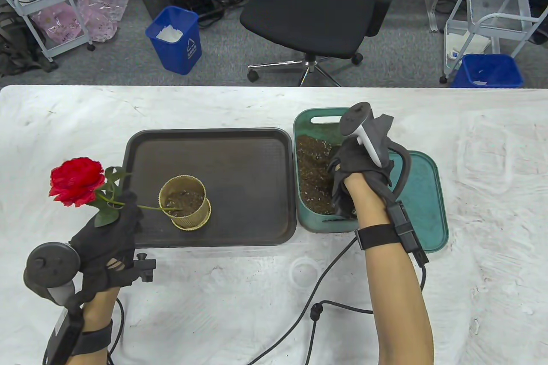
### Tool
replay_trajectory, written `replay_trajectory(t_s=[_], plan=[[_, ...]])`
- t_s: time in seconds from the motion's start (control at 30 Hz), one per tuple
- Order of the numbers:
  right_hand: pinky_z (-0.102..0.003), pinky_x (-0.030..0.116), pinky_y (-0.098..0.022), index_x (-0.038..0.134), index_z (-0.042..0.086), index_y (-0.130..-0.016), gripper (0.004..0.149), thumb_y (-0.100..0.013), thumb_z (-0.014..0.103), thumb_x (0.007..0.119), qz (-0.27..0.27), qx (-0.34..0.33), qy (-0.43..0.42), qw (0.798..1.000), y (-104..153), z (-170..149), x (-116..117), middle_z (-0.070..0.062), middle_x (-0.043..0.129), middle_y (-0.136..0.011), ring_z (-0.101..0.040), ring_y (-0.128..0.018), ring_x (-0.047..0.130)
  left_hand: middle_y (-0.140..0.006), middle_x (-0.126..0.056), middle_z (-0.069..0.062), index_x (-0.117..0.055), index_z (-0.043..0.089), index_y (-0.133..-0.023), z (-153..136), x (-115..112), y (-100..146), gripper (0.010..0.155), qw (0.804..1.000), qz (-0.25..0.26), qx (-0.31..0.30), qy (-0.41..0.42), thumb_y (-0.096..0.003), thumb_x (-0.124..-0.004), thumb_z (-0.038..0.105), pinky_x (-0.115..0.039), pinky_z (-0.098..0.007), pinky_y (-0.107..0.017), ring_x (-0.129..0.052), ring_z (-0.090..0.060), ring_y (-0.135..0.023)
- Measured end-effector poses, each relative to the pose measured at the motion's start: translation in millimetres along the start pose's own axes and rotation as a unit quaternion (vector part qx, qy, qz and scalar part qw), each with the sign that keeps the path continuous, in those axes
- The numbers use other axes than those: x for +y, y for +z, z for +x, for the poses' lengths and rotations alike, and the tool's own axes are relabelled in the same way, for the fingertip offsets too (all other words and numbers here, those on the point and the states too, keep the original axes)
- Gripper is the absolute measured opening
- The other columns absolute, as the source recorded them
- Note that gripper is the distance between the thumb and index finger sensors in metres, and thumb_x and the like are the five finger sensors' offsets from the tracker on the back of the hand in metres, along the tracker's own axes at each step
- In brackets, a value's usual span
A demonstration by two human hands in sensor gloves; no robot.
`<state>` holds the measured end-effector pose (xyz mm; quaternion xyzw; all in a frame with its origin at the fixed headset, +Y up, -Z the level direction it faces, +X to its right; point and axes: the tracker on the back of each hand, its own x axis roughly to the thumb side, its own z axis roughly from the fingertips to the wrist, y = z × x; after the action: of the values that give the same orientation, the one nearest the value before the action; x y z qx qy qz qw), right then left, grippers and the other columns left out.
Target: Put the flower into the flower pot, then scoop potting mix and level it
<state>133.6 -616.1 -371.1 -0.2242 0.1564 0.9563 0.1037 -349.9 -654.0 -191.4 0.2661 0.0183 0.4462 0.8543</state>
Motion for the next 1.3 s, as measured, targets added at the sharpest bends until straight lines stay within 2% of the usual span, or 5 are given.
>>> replay_trajectory(t_s=[0.23,0.53,0.77,0.97,1.3], plan=[[-0.033,0.095,-0.005,0.079,0.003,-0.084,0.053,-0.041,0.034,0.082,0.016,0.023,0.028,0.999,-15,4,15,-0.016,0.102,-0.055,-0.024,-0.018,0.108,-0.056,-0.107,0.003,-0.094,0.021,-0.077,0,-1,0,0.042,1.000,-0.001,0.000,0.001,-0.0426,-0.088,0.045,-0.096,-0.032,-0.024,-0.114,-0.014,-0.023],[-0.034,0.095,-0.007,0.077,0.001,-0.085,0.054,-0.041,0.033,0.079,0.104,0.010,-0.086,0.991,-24,-1,20,-0.016,0.101,-0.057,-0.026,-0.020,0.107,-0.056,-0.107,0.003,-0.094,0.021,-0.077,0,0,0,0.042,1.000,-0.001,0.001,0.002,-0.0425,-0.088,0.045,-0.096,-0.032,-0.024,-0.114,-0.014,-0.023],[-0.035,0.095,-0.008,0.076,0.001,-0.085,0.053,-0.041,0.032,0.078,0.170,-0.001,-0.187,0.968,-26,-15,24,-0.015,0.100,-0.057,-0.026,-0.021,0.107,-0.056,-0.107,0.003,-0.094,0.021,-0.077,0,0,0,0.042,1.000,-0.001,0.002,0.003,-0.0424,-0.088,0.045,-0.096,-0.032,-0.024,-0.114,-0.014,-0.023],[-0.034,0.095,-0.007,0.076,0.001,-0.085,0.053,-0.042,0.032,0.077,0.220,-0.013,-0.274,0.936,-23,-27,28,-0.016,0.100,-0.057,-0.025,-0.021,0.108,-0.056,-0.107,0.003,-0.094,0.021,-0.077,0,-1,-1,0.042,1.000,-0.004,-0.002,0.003,-0.0424,-0.088,0.045,-0.096,-0.032,-0.024,-0.114,-0.014,-0.023],[-0.033,0.097,-0.007,0.075,0.000,-0.085,0.053,-0.042,0.032,0.076,0.216,0.005,-0.364,0.906,-8,-45,29,-0.016,0.100,-0.057,-0.025,-0.021,0.109,-0.056,-0.107,0.003,-0.094,0.021,-0.077,0,-1,0,0.042,1.000,-0.007,-0.003,0.007,-0.0424,-0.088,0.045,-0.096,-0.032,-0.024,-0.114,-0.014,-0.023]])
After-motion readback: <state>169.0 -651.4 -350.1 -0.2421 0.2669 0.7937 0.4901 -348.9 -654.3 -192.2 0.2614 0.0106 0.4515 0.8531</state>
